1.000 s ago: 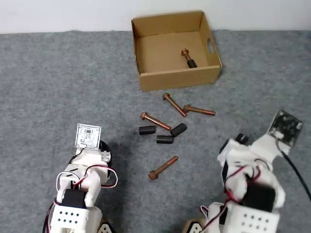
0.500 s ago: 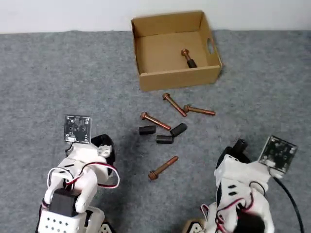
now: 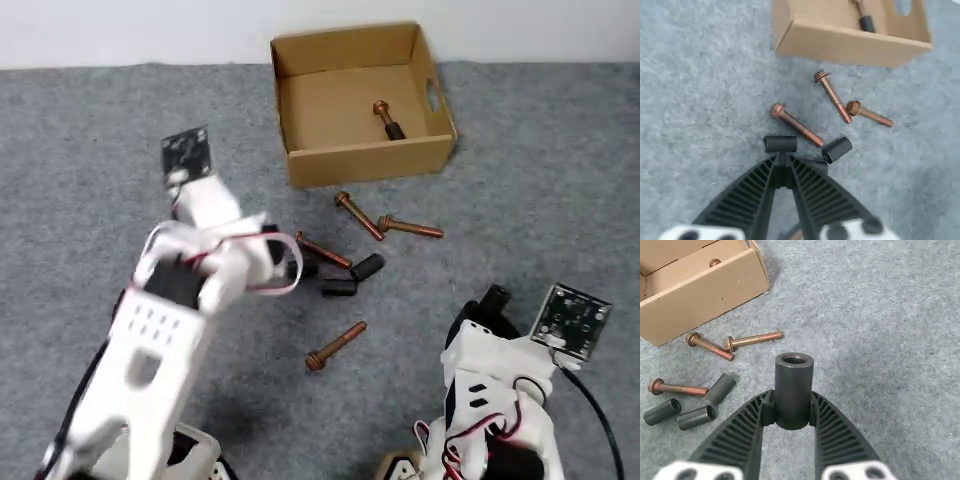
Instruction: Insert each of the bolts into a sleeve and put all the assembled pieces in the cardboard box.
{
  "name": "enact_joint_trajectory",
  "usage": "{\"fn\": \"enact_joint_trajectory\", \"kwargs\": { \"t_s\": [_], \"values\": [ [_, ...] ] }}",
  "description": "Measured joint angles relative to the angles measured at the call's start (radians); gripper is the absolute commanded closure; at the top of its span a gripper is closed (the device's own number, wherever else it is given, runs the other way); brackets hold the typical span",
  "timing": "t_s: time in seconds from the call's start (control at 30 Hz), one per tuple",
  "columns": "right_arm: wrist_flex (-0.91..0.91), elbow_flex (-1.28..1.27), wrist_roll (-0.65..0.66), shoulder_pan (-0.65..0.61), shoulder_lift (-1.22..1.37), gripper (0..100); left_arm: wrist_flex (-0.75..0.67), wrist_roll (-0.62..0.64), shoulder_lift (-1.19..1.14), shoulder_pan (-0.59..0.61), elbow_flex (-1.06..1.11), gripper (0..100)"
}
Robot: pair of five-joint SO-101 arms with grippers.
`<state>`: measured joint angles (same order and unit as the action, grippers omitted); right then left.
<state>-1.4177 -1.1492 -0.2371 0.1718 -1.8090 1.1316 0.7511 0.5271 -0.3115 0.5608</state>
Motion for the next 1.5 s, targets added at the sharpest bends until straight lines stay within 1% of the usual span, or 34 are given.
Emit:
{"fn": "enact_joint_trajectory", "kwargs": {
  "t_s": [0.17, 0.27, 0.37, 0.47, 0.67, 0.9, 1.0, 1.27, 1.5],
  "values": [
    [0.0, -0.009, 0.002, 0.0, 0.0, 99.1, 0.064, 0.08, -0.281, -0.002, -0.187, 99],
    [0.0, -0.009, 0.002, 0.011, 0.0, 99.1, 0.104, 0.11, -0.425, -0.017, -0.293, 94],
    [0.0, -0.009, 0.002, 0.041, 0.0, 99.1, 0.115, 0.138, -0.543, -0.038, -0.373, 88],
    [0.0, -0.009, 0.002, 0.055, 0.0, 99.1, 0.115, 0.158, -0.632, -0.061, -0.434, 87],
    [0.0, -0.009, 0.002, 0.06, 0.0, 99.1, 0.115, 0.166, -0.766, -0.077, -0.525, 87],
    [0.0, -0.009, 0.003, 0.06, 0.0, 99.1, 0.115, 0.166, -0.941, -0.014, -0.623, 87],
    [0.0, -0.009, 0.003, 0.06, 0.0, 99.1, 0.115, 0.166, -1.002, -0.005, -0.667, 87],
    [0.0, -0.012, 0.003, 0.06, 0.002, 99.1, 0.115, 0.166, -1.109, -0.008, -0.79, 87],
    [0.0, -0.012, 0.003, 0.06, 0.0, 99.1, 0.115, 0.166, -1.172, -0.009, -0.836, 87]
  ]
}}
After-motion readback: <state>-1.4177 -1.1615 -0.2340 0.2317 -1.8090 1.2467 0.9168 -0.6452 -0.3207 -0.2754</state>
